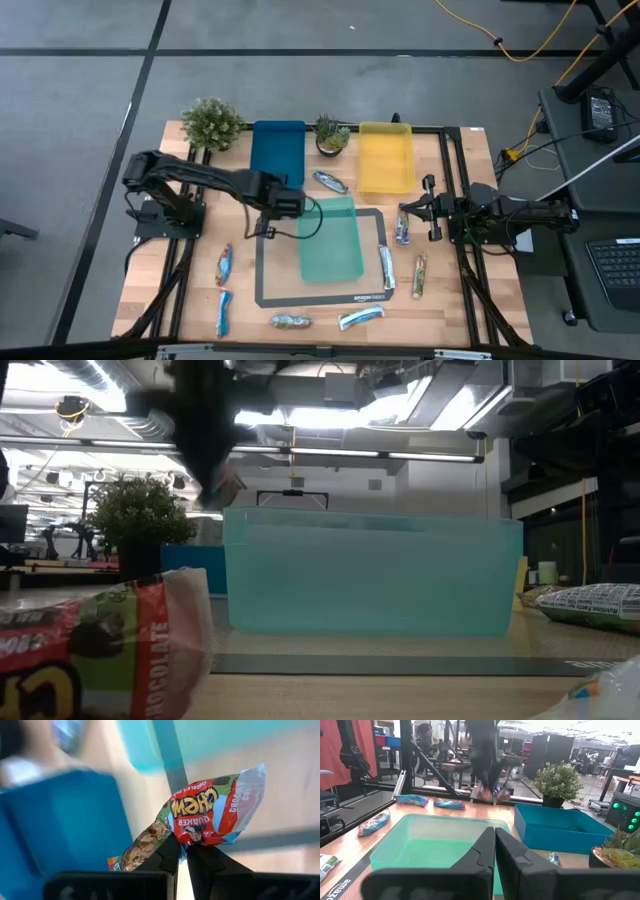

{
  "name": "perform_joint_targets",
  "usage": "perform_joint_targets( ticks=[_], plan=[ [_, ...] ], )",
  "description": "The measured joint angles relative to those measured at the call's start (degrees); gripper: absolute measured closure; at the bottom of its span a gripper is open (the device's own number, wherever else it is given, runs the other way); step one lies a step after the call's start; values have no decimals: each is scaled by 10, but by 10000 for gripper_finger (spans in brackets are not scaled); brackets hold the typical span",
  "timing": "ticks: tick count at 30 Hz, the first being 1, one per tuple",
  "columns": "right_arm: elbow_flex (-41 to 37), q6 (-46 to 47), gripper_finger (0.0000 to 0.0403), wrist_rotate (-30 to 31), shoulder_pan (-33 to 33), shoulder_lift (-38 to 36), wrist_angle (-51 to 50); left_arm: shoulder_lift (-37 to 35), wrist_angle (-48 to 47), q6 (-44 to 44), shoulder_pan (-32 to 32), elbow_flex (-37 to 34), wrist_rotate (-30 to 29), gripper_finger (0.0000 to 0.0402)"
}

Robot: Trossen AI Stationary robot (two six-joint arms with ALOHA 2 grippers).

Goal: Pick and place Granola Bars by type
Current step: Put the red granola bar into the dark blue bin

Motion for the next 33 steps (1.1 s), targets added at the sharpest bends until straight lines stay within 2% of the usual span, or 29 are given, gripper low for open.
perform_joint_targets(
  ticks=[8, 14, 18, 20, 27, 33],
  plan=[
    [0, 0, 386, 0, 0, 0, 0, -90, 53, -64, 10, 22, -51, 385],
    [0, 0, 386, 0, 0, 0, 0, -121, 63, -115, 38, 22, -52, 386],
    [0, 0, 386, 0, 0, 0, 0, -136, 79, -117, 86, 24, -51, 386],
    [0, 0, 386, 0, 0, 0, 0, -138, 76, -117, 120, 39, -41, 386],
    [0, 0, 386, 0, 0, 0, 0, -125, 74, -108, 242, 116, 65, 386],
    [0, 0, 386, 0, 0, 0, 0, -121, 72, -110, 291, 130, 88, 385]
  ],
)
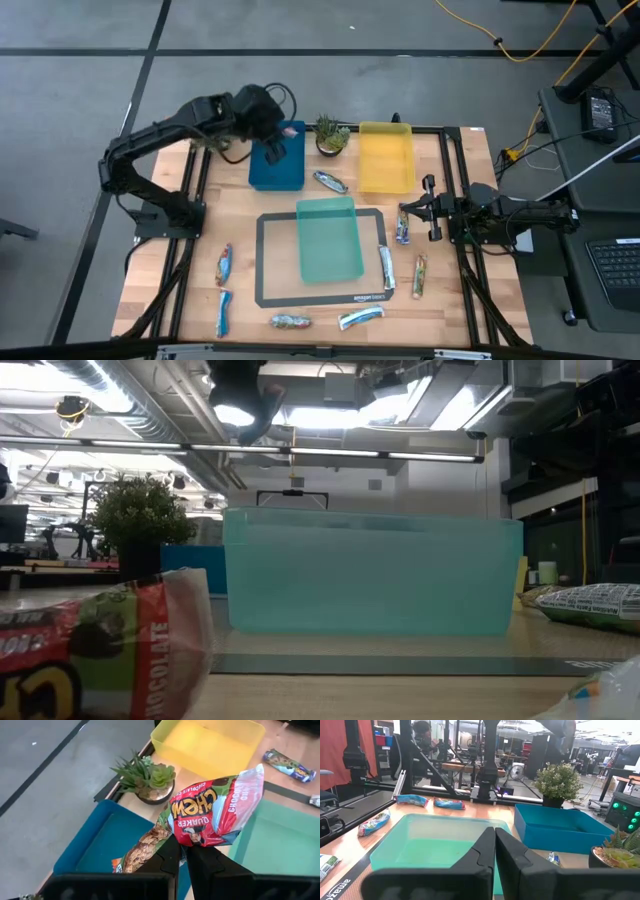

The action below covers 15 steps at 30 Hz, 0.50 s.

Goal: Pick and place Granola Bars by type
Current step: Put the red granola bar into the dark blue bin

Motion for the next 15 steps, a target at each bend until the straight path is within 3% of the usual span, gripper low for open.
perform_joint_targets(
  ticks=[6, 15],
  plan=[
    [0, 0, 386, 0, 0, 0, 0, 18, 6, 26, 49, -25, -14, 385],
    [0, 0, 386, 0, 0, 0, 0, 101, 67, 54, 114, -109, 56, 385]
  ],
)
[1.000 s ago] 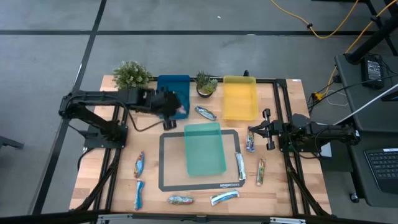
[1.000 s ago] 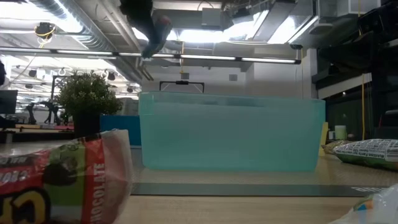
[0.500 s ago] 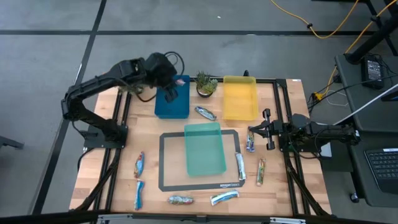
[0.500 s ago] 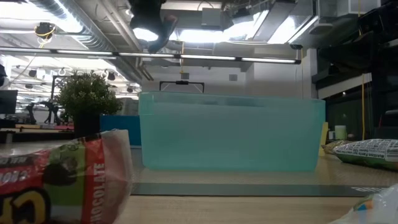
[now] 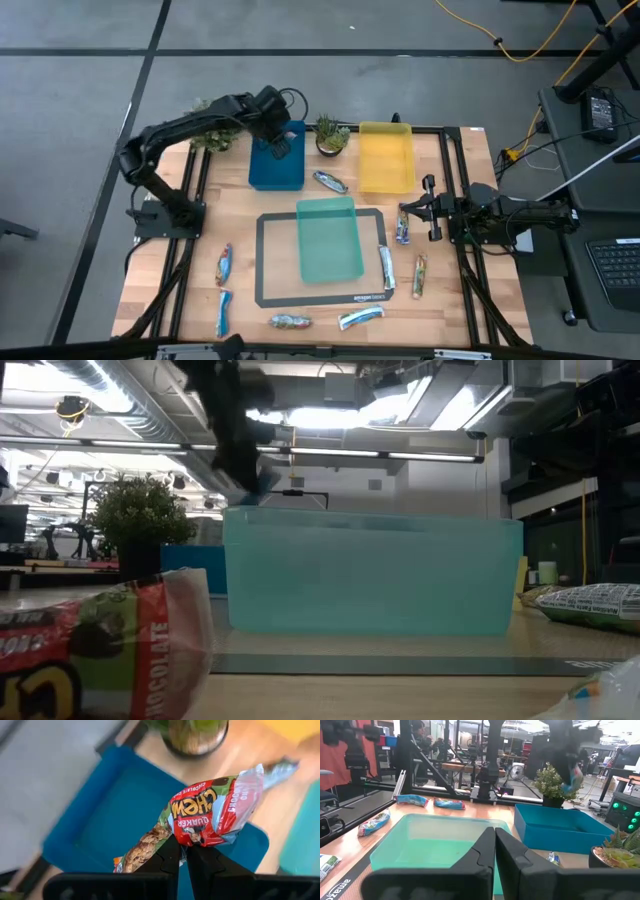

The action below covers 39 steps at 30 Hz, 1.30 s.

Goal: Pick and place Granola Bars by type
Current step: Put the red granola bar into the dark blue bin

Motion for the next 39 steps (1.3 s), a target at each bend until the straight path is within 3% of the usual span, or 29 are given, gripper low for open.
perform_joint_targets(
  ticks=[5, 17, 39],
  plan=[
    [0, 0, 386, 0, 0, 0, 0, 40, 10, 3, 10, -7, 32, 384],
    [0, 0, 386, 0, 0, 0, 0, 167, 9, 39, 11, -8, 29, 384],
    [0, 0, 386, 0, 0, 0, 0, 172, 24, 39, 12, -8, 29, 372]
  ],
)
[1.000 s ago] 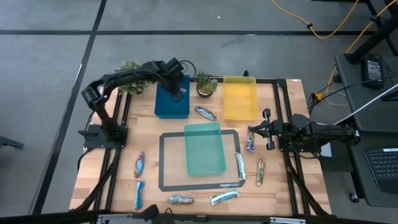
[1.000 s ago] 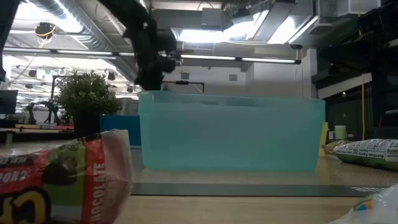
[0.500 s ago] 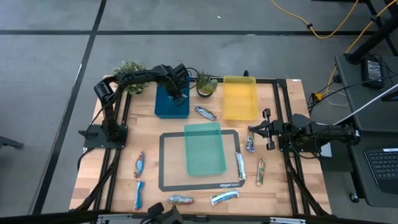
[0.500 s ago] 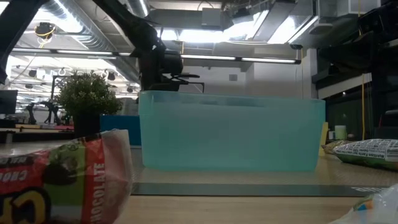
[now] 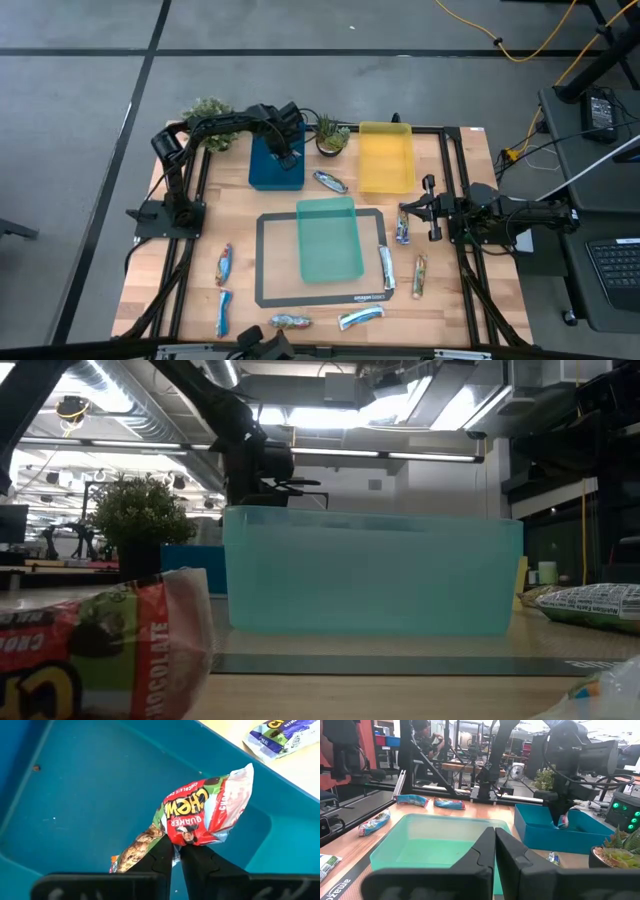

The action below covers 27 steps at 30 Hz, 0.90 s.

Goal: Pick and place Granola Bars by type
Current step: Put the red granola bar into the dark blue bin

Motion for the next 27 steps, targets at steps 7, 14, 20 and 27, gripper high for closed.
perform_joint_targets(
  ticks=[7, 14, 20, 27],
  plan=[
    [0, 0, 386, 0, 0, 0, 0, 0, 0, -4, 0, 0, 0, 338],
    [0, 0, 386, 0, 0, 0, 0, 0, 0, -5, -1, 0, -1, 300],
    [0, 0, 386, 0, 0, 0, 0, 0, -1, -10, -2, 0, -1, 280],
    [0, 0, 386, 0, 0, 0, 0, -8, -10, -7, -15, 0, 3, 282]
  ],
)
